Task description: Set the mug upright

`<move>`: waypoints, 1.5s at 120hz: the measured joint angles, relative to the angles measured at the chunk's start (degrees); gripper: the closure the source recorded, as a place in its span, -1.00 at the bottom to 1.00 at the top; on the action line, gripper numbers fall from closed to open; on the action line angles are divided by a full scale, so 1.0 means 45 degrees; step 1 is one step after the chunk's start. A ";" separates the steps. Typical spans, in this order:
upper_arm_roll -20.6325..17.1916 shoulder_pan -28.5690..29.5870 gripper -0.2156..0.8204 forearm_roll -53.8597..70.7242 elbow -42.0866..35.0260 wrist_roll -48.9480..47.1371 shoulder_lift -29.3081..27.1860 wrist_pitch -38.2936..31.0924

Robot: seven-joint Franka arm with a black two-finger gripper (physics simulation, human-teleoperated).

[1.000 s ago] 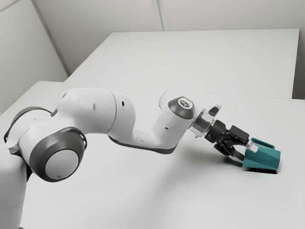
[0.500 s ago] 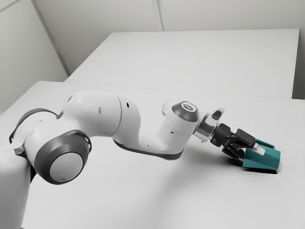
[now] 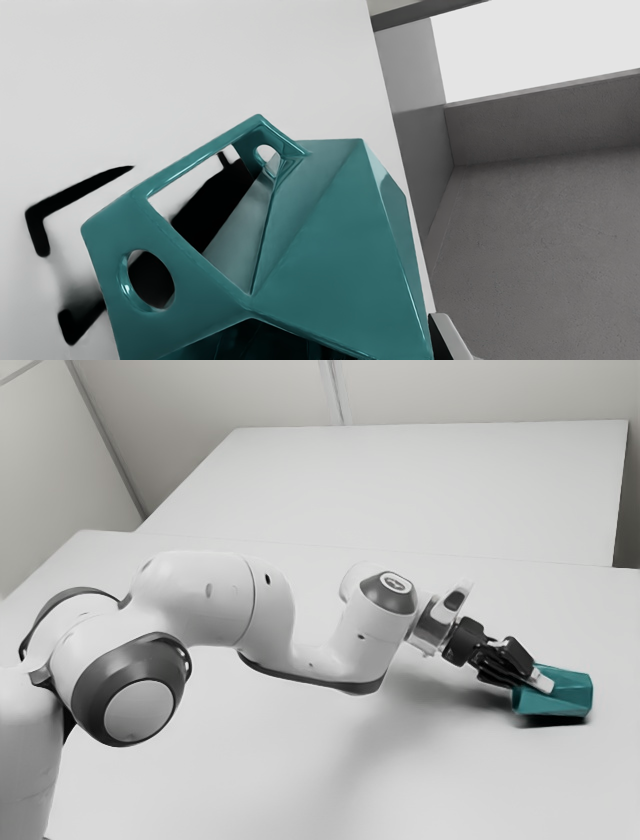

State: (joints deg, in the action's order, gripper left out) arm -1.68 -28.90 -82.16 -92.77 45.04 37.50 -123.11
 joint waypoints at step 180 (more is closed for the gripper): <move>-0.1383 0.5233 0.93 1.3808 -0.3998 -0.4167 -0.7258 0.0516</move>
State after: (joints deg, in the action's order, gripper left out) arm -7.90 -5.36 -20.02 -110.76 26.29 4.83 -120.78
